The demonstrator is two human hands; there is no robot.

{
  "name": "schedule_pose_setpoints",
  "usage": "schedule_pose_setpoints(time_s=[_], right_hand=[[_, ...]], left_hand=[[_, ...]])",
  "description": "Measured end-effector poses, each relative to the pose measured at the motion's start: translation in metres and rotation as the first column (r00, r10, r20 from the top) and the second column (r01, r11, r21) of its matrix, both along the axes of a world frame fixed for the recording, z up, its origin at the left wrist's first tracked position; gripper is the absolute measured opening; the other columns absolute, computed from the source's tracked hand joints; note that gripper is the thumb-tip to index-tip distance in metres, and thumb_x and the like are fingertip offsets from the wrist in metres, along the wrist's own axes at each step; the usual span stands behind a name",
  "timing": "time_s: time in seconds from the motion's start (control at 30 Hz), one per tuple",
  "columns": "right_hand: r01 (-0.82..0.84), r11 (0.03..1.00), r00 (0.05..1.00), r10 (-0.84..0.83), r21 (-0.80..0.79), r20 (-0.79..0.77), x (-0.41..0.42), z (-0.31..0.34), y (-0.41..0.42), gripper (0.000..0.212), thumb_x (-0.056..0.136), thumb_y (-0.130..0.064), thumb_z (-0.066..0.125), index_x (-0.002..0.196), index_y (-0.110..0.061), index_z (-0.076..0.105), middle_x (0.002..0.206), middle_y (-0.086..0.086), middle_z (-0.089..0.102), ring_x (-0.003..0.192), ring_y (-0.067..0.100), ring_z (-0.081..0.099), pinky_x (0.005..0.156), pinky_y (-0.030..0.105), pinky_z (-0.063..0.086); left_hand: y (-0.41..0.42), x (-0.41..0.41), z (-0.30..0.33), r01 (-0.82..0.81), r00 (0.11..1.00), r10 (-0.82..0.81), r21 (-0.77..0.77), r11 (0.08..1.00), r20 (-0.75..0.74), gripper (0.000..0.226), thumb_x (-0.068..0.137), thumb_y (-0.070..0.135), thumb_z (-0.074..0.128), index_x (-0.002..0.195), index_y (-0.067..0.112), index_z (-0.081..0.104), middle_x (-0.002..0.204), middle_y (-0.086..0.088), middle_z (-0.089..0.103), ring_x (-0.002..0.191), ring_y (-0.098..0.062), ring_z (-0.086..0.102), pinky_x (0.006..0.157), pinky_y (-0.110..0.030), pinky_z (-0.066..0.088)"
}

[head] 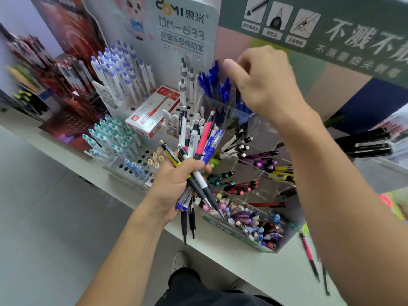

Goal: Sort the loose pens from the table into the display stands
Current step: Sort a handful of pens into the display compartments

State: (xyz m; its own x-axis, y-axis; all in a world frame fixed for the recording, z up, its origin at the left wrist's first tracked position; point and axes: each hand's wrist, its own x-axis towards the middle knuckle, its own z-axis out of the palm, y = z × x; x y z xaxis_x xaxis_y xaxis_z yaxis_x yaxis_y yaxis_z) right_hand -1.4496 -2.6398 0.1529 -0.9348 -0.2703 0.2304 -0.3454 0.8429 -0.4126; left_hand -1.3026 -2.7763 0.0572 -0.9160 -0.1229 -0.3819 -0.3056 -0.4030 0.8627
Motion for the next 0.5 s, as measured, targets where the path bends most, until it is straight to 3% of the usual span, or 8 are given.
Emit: schedule_pose_setpoints(time_s=[0.07,0.13,0.27,0.37,0.43,0.5], right_hand=[[0.008,0.984,0.985,0.023,-0.177,0.172,0.035,-0.004,0.019,0.059,0.093,-0.057,0.061,0.067,-0.004,0.062,0.055,0.006,0.054,0.049,0.018,0.044,0.050,0.027,0.038],[0.045,0.949,0.895,0.101,-0.313,0.434,0.071,-0.023,0.036,0.047,0.084,-0.053,0.074,0.071,-0.008,0.072,0.054,0.008,0.058,0.047,0.015,0.046,0.048,0.025,0.038],[0.317,0.716,0.813,0.133,-0.622,0.567,0.096,-0.060,0.067,0.014,0.089,-0.017,0.076,0.083,-0.004,0.075,0.061,0.014,0.065,0.047,0.011,0.054,0.045,0.022,0.046],[0.398,0.542,0.854,0.076,-0.740,0.515,0.105,-0.059,0.099,0.006,0.091,-0.006,0.071,0.086,-0.002,0.071,0.057,-0.001,0.064,0.047,0.007,0.056,0.047,0.017,0.049],[0.360,0.504,0.914,-0.023,-0.785,0.405,0.114,-0.053,0.127,0.008,0.093,-0.007,0.068,0.085,-0.008,0.069,0.057,-0.004,0.064,0.049,0.007,0.057,0.049,0.017,0.050],[0.287,0.507,0.958,-0.133,-0.813,0.255,0.127,-0.045,0.158,0.007,0.096,-0.010,0.067,0.088,-0.012,0.067,0.060,-0.004,0.065,0.052,0.010,0.061,0.052,0.020,0.052]], left_hand=[[0.006,-0.001,0.004,0.006,1.000,-0.006,0.018,1.000,0.007,0.015,0.096,0.000,0.051,0.091,0.006,0.064,0.066,-0.005,0.069,0.054,-0.015,0.057,0.048,-0.024,0.050],[0.014,-0.002,0.005,0.055,0.998,-0.054,-0.015,0.998,0.015,0.019,0.096,0.000,0.050,0.083,0.005,0.062,0.063,-0.006,0.069,0.050,-0.016,0.055,0.046,-0.025,0.048],[0.040,-0.004,0.004,0.105,0.994,-0.100,-0.111,0.988,0.051,0.019,0.096,0.000,0.052,0.081,0.008,0.060,0.063,-0.007,0.071,0.049,-0.016,0.060,0.050,-0.029,0.050],[0.062,-0.004,0.001,0.088,0.994,-0.077,-0.150,0.985,0.075,0.021,0.094,0.002,0.056,0.074,0.009,0.058,0.055,-0.005,0.062,0.045,-0.019,0.052,0.040,-0.025,0.044],[0.070,-0.005,-0.004,0.101,0.993,-0.087,-0.181,0.978,0.080,0.022,0.084,0.012,0.067,0.063,0.014,0.063,0.052,-0.006,0.053,0.040,-0.018,0.045,0.037,-0.024,0.037],[0.074,-0.006,-0.007,0.173,0.984,-0.161,-0.205,0.963,0.074,0.008,0.061,0.026,0.072,0.056,0.020,0.070,0.057,-0.006,0.056,0.042,-0.018,0.046,0.040,-0.025,0.037]])
